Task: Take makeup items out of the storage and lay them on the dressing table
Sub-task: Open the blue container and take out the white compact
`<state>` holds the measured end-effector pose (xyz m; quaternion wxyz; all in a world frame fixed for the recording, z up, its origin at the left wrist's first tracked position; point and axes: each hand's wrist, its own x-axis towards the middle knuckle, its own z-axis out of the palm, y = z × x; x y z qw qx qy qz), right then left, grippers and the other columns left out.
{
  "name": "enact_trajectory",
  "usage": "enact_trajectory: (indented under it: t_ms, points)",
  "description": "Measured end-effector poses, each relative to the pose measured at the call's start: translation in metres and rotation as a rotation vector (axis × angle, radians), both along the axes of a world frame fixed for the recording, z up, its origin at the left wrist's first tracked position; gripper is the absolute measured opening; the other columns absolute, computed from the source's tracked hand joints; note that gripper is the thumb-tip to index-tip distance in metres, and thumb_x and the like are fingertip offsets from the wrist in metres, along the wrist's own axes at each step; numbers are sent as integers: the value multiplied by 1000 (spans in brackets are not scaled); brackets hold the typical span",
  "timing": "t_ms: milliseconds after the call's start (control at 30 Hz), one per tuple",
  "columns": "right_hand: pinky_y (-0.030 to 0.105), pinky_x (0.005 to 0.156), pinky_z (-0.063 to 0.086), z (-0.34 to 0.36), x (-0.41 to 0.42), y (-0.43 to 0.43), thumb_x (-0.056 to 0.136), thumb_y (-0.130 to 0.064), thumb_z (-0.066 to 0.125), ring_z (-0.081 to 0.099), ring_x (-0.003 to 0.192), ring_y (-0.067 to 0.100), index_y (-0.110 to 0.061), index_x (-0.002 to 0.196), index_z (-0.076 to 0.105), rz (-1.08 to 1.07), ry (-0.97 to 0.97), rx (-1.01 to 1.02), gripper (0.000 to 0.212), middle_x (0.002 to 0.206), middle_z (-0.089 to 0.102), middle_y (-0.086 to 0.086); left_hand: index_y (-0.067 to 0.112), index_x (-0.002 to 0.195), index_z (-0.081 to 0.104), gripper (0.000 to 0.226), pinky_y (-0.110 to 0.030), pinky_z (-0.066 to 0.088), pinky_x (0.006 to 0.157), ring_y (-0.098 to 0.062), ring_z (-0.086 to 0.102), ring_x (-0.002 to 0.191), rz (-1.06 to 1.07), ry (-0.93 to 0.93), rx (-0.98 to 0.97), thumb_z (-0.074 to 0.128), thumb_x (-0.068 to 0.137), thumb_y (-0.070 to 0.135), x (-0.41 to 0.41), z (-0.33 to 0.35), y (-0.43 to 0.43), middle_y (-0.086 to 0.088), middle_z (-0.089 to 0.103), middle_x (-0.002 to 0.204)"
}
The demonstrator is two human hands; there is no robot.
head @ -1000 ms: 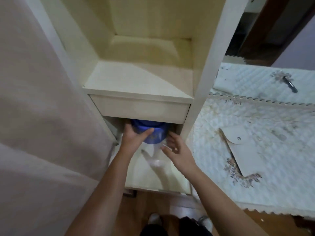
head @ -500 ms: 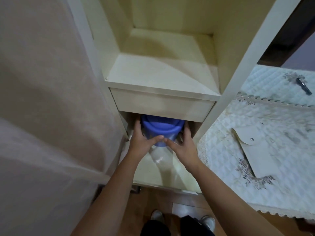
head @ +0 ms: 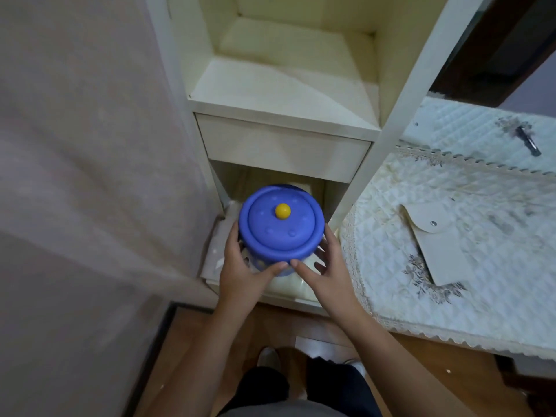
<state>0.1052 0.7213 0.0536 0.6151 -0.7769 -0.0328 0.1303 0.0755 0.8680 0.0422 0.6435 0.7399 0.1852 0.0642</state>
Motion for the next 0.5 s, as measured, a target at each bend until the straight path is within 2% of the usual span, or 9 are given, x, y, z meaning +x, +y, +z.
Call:
enact_trajectory:
  t_ms: [100,167,200,300,333,433,500]
  points:
    - [19,93,38,0,-9,-8,76,-24,70,43,114,-15,-42,132,28,32,26,5,73,136,40,-17,47,130,30,97,-31,44,100,6,44,121,-9,0,23,82,49,41,-12,4,-3,38,41,124]
    - [17,91,37,1,-11,-13,78,-19,68,45,115,-8,-51,124,25,46,41,2,70,136,41,-14,48,127,31,90,-18,42,93,17,44,112,-40,13,68,83,55,39,-16,10,1,40,40,121]
    - [19,91,38,1,-11,-16,79,-17,67,45,118,-1,-50,123,26,55,47,5,69,138,40,-12,45,127,31,87,-18,41,92,17,45,110,-47,23,87,82,57,38,-16,13,4,37,40,121]
    - [26,96,38,3,-9,-24,80,-15,66,45,124,11,-37,133,28,72,57,13,69,139,41,-8,25,133,36,82,-34,38,104,-9,43,123,57,80,230,79,64,34,-12,23,10,7,44,136]
    - [28,97,38,5,-8,-26,79,-16,66,46,124,12,-35,133,29,70,53,4,68,139,42,-7,21,133,39,80,-34,36,105,-14,40,126,98,60,319,77,65,39,-10,27,12,0,43,138]
    - [30,97,40,10,-2,-32,79,-17,66,49,119,12,-34,128,34,40,36,3,60,136,45,-5,18,121,55,65,-21,29,99,-14,43,119,49,-75,554,61,65,52,0,42,11,-2,52,129]
    - [34,99,42,14,2,-34,79,-17,66,50,116,12,-30,128,37,24,39,9,58,132,47,-5,18,112,62,58,-23,32,97,-19,49,112,-57,-99,622,53,67,53,11,48,8,-2,58,119]
